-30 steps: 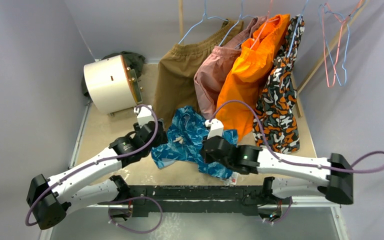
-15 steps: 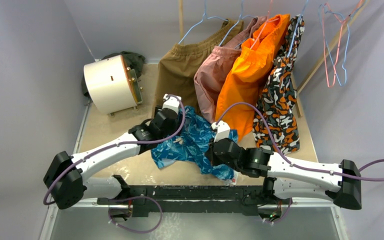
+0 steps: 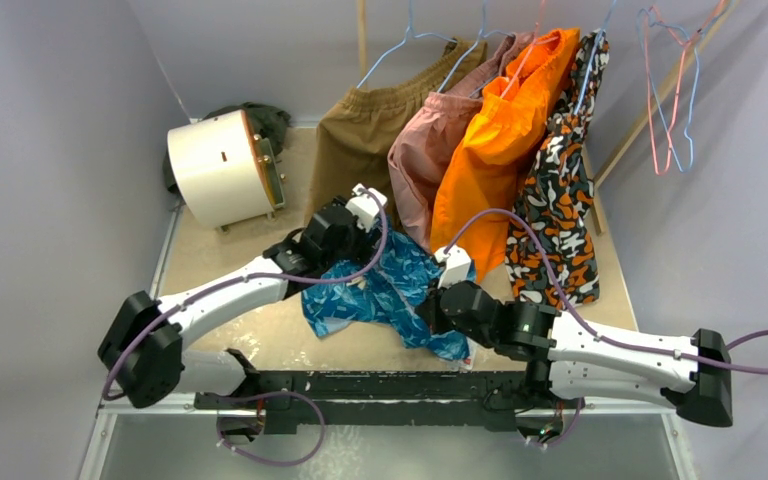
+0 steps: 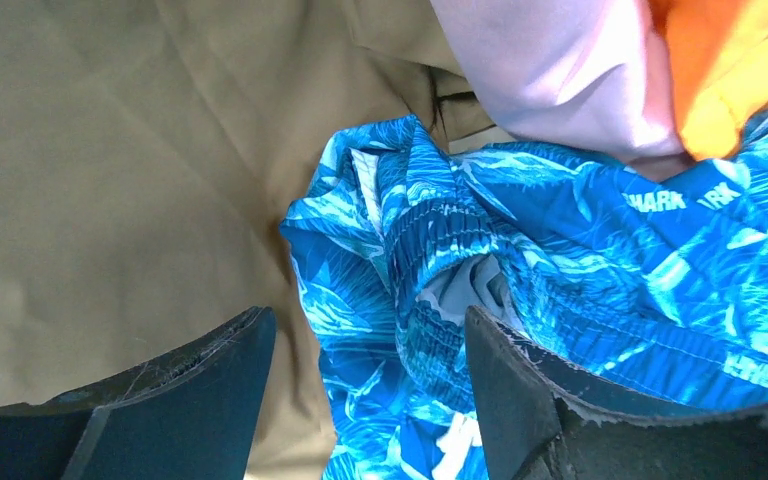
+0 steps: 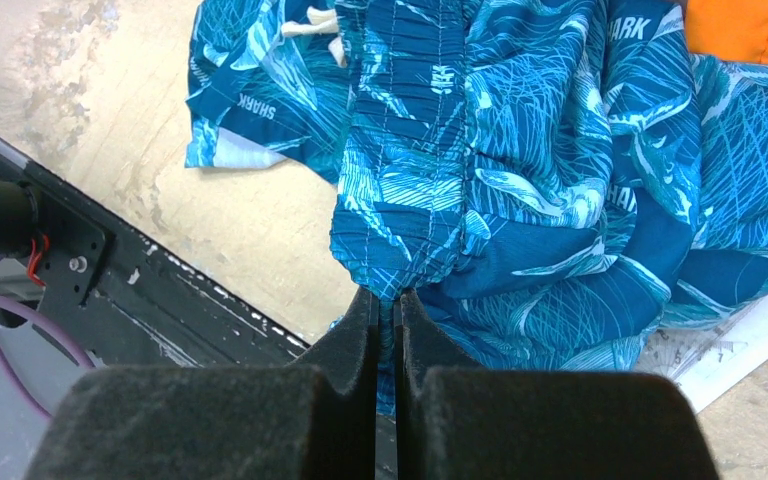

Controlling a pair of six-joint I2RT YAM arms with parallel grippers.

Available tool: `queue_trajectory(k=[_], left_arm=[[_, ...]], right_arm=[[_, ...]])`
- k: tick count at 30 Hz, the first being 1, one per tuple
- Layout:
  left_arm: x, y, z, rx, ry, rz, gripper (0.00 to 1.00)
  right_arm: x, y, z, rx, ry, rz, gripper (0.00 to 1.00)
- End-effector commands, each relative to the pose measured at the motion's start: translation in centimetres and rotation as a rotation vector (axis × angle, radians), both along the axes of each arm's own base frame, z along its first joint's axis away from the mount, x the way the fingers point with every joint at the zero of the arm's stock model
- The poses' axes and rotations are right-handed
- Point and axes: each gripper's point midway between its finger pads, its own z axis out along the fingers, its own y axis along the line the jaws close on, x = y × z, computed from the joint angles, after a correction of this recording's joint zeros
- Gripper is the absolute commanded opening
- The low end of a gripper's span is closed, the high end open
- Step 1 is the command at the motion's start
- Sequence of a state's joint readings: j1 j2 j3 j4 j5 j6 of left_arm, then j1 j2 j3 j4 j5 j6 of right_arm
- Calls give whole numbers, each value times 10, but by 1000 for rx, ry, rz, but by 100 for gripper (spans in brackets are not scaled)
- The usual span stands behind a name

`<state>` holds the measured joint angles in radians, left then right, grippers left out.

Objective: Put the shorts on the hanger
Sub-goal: Adjust the shorts at the center of the board.

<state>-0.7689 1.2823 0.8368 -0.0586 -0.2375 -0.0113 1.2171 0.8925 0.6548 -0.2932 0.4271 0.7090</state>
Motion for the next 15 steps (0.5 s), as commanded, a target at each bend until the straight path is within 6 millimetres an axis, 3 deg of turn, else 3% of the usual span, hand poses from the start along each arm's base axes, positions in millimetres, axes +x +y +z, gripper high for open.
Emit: queue_trajectory(k=[1,6,11,13,14,15], left_arm=[[22,-17,5,33,-44,-75,67],[32,-26,-13,61,-5,-102,60],[36,-38,-11,33,-6,-137,50],[36,-43,-9,13,-4,-150,42],[35,-46,-8,5,-2,-162,34],[34,-48,-10,1,4,-173,19]], right_arm=[[3,3,11,40,-36,2,0],[3,4,11,40,-38,9,0],[2,4,11,39,-36,12,0],[2,4,11,40,-34,14,0],[2,5,11,41,-35,17,0],[2,5,11,40,-36,17,0]])
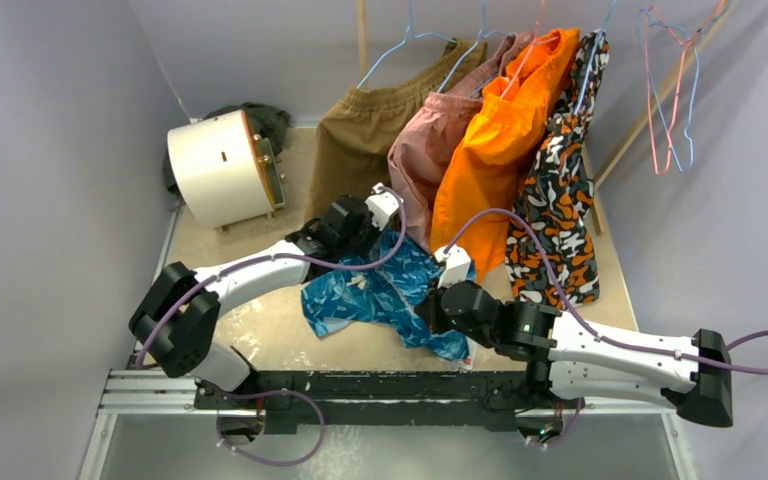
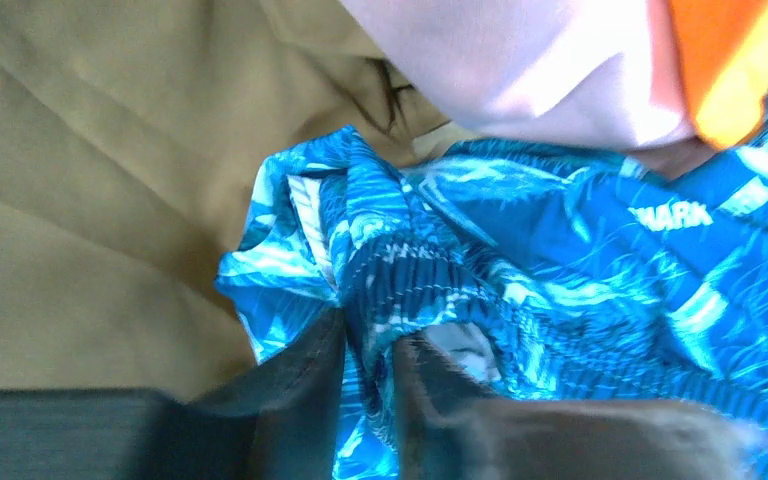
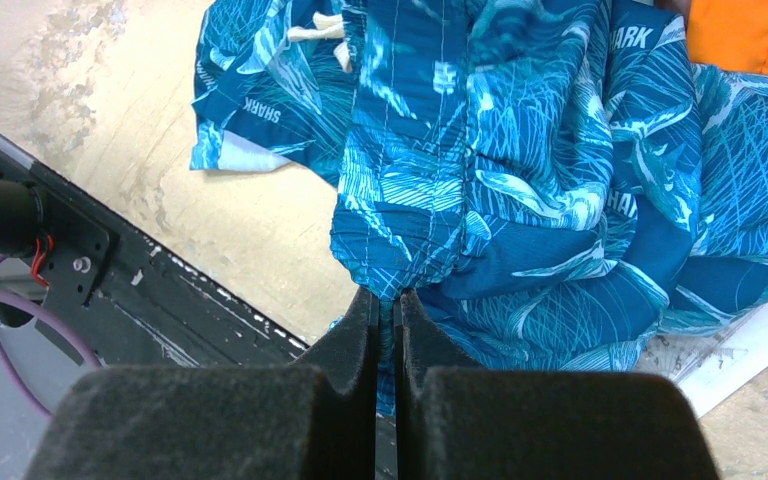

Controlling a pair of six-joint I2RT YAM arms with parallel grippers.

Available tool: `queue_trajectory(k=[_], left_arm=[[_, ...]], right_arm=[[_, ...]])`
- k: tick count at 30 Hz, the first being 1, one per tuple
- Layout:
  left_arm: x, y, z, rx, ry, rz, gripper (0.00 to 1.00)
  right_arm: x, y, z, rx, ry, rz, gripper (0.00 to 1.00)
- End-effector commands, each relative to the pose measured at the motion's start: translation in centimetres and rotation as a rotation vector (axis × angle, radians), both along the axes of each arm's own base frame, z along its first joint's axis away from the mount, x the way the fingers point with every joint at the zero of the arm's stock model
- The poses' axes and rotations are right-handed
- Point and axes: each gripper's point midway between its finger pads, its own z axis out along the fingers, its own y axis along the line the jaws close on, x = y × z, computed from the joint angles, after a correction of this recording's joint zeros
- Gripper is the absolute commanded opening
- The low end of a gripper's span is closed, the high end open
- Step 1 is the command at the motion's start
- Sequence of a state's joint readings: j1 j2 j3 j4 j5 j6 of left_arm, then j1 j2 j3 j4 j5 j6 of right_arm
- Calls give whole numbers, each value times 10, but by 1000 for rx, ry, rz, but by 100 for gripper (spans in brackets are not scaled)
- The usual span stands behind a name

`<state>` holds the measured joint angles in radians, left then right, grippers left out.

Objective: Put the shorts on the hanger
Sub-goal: Adjust the shorts at the center of the board.

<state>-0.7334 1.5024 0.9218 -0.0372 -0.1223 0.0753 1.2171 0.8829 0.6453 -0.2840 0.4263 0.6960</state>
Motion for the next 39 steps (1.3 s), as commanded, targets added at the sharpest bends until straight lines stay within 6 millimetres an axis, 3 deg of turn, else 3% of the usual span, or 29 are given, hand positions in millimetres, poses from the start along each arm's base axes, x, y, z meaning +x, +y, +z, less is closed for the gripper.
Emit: queue_trajectory(k=[1,3,6,12,14,17,20,22,24,26,29,33,36,39], left_arm=[[13,-26,35,-105,-73,-64,10],[15,-23,41,-121,-78,-32,0],[11,-7,62,-136,-76,55,0],[-36,45,136,-292,-85,213,0],[-59,65,166,-375,-115,234,0],[-84,90,194,-475,-140,280,0],[-100,107,201,-534,-119,336,0],[-106,111,191,-538,-69,368,0],[-107,110,175,-540,-19,402,0],[-105,107,155,-533,32,441,0],[-100,101,126,-539,99,501,0],[-94,89,88,-568,186,569,0],[-90,80,64,-586,242,612,0],[-87,74,46,-590,284,641,0]], right_arm=[[2,7,12,38,-26,11,0],[4,8,16,38,-33,12,0],[6,13,29,48,-55,23,0],[18,41,73,42,-169,114,0],[26,57,93,27,-211,145,0],[38,83,153,78,-313,178,0],[64,84,201,130,-377,131,0],[89,76,211,148,-384,90,0],[111,64,195,108,-357,31,0],[122,54,164,42,-304,-15,0],[122,42,110,-34,-200,-58,0],[109,30,58,-69,-95,-77,0],[96,27,42,-47,-38,-66,7],[88,21,42,-24,-25,-71,30]])
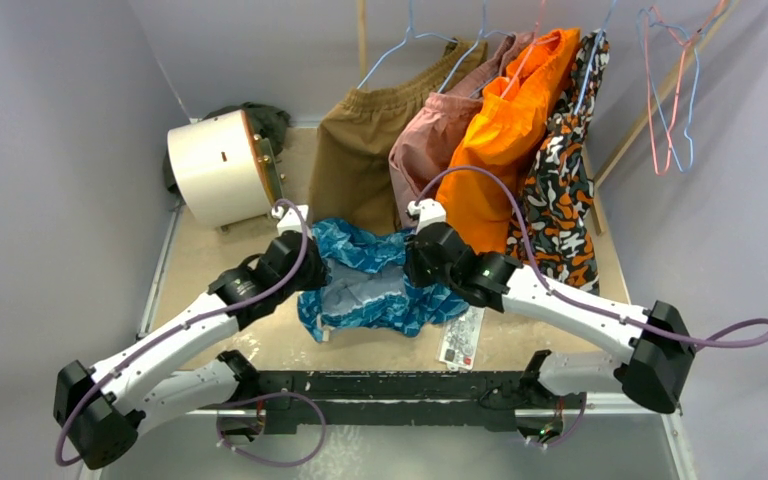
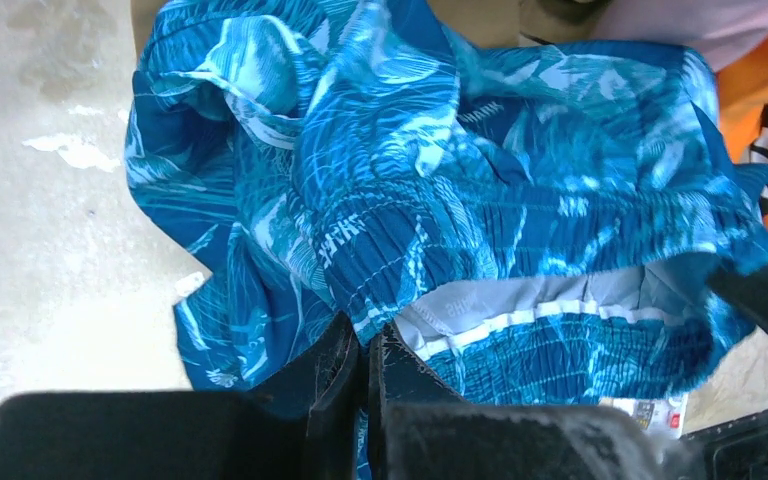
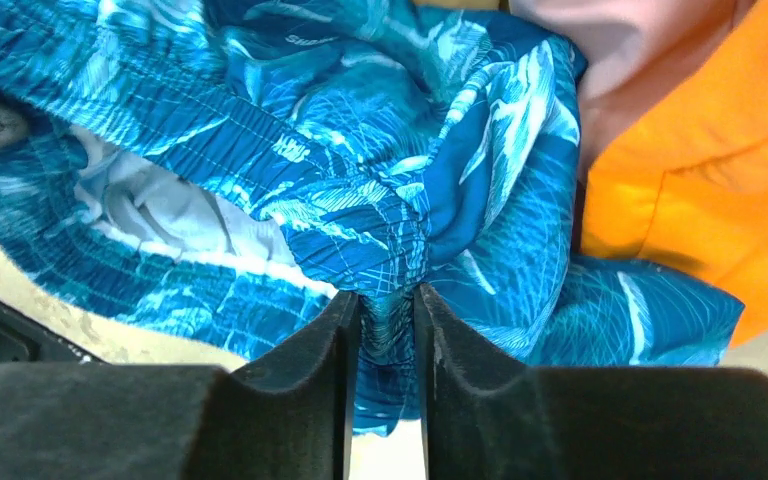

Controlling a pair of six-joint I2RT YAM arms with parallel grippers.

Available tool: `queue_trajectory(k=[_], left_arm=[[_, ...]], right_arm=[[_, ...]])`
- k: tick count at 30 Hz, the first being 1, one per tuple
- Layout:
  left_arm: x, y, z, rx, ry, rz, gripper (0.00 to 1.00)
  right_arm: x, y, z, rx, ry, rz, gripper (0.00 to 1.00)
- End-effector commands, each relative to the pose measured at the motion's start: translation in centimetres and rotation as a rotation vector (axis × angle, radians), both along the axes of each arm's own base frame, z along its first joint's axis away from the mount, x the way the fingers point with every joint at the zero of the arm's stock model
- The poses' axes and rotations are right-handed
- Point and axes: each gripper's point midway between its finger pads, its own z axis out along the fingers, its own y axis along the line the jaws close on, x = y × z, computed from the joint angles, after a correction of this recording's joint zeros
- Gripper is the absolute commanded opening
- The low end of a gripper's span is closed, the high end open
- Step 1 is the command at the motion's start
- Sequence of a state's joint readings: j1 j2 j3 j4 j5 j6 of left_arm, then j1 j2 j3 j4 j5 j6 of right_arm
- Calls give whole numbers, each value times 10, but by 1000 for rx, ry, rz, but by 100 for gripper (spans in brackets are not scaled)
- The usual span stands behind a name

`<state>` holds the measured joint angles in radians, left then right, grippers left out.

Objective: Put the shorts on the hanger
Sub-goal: Adjust the shorts at the center of the board.

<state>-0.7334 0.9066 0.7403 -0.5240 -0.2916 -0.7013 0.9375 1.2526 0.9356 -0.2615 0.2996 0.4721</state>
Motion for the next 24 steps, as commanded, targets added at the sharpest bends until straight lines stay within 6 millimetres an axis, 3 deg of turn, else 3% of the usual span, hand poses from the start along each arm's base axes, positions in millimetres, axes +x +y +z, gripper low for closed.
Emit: queue_trajectory(k=[1,4,10,13,15,17,18,24], left_arm=[[17,-20,1,-146,-4,78,0],[20,-24,-5,-155,10,95,0],[26,-25,1,-189,-14,125,0],[28,-23,3,-196,-27,144,0],[29,-22,4,-199,-33,153,0],[29,-21,2,-197,-31,160,0],[29,-21,2,-198,-31,164,0],[29,-10,4,-184,-45,207,0]], right_arm=[[-7,2,34,141,-26,-20,38],[-14,-2,49,159,-29,5,49],[-52,5,61,261,69,140,55],[-67,6,44,264,142,140,57],[-75,6,34,254,164,136,69],[-84,10,24,245,184,148,88],[-88,12,18,233,195,154,90],[-102,5,-46,54,280,58,89]])
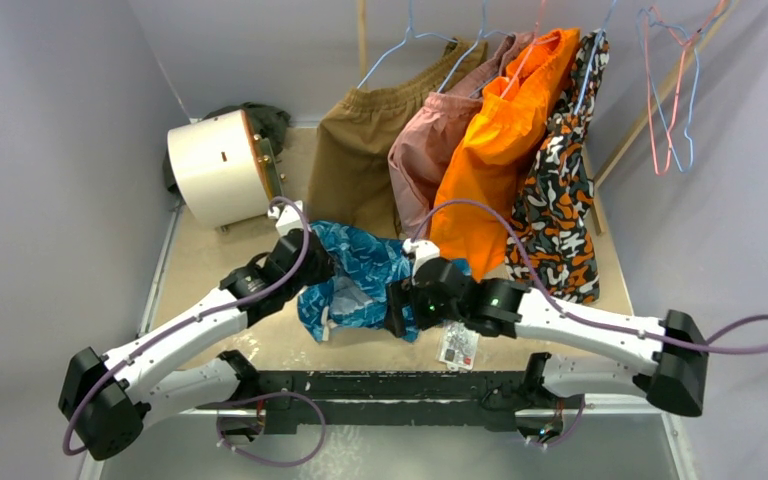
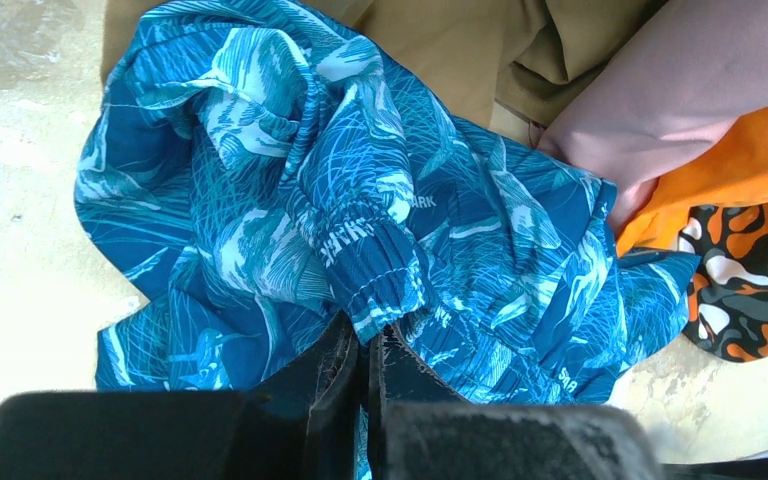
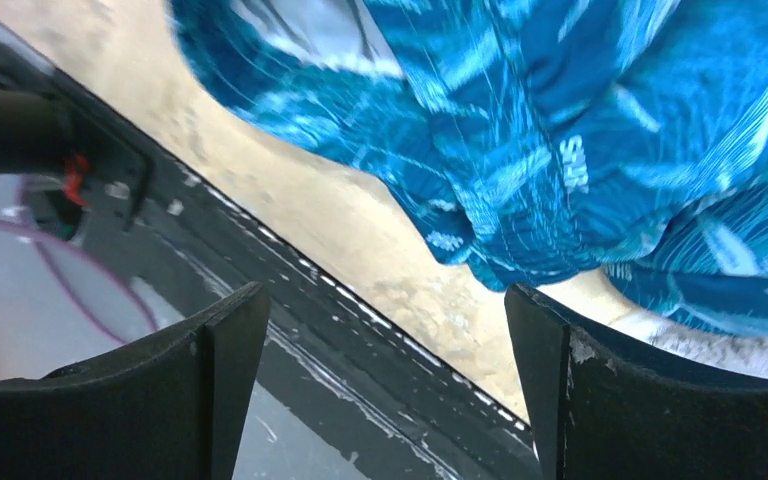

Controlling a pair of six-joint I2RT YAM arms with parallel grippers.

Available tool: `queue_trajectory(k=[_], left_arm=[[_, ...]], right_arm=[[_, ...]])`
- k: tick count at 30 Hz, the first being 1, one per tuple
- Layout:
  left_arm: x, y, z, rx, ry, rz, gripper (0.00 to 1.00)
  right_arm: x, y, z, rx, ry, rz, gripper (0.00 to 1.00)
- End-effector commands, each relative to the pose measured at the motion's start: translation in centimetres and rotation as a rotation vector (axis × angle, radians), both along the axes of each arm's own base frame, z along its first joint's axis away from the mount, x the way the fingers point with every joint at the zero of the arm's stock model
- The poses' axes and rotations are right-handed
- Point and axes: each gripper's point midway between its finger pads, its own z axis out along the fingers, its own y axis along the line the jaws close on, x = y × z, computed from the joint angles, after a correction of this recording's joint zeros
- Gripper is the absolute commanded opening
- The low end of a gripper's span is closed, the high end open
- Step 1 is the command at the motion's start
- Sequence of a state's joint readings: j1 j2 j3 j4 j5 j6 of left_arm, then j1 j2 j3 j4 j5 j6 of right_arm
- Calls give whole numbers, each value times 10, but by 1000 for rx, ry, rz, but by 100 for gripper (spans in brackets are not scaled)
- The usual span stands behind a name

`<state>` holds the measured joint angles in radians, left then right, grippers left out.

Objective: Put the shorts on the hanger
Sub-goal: Adjust the shorts at the center of the board.

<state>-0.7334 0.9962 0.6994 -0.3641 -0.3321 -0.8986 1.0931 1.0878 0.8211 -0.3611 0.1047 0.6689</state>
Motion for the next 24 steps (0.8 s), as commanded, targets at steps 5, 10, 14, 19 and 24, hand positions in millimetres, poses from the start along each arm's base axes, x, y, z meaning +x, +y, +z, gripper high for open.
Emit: queue_trajectory(k=[5,10,14,19,24], left_arm=[[5,13,18,-32,-69,76,0],[4,16,17,-21,-68,80,0],[3,18,20,-10,-71,81,0],[4,22,31,-13,-94,92,0],[3,21,35,-13,-90,82,0]], right_arm=[[2,-17,-66,-87,57,-197,78],[9,-27,-88,-120,50,-288,73],[18,-26,-88,-88,22,-337,67],[30,-22,-77,-55,-14,-394,55],[30,-29,-79,-86,-16,-408,36]])
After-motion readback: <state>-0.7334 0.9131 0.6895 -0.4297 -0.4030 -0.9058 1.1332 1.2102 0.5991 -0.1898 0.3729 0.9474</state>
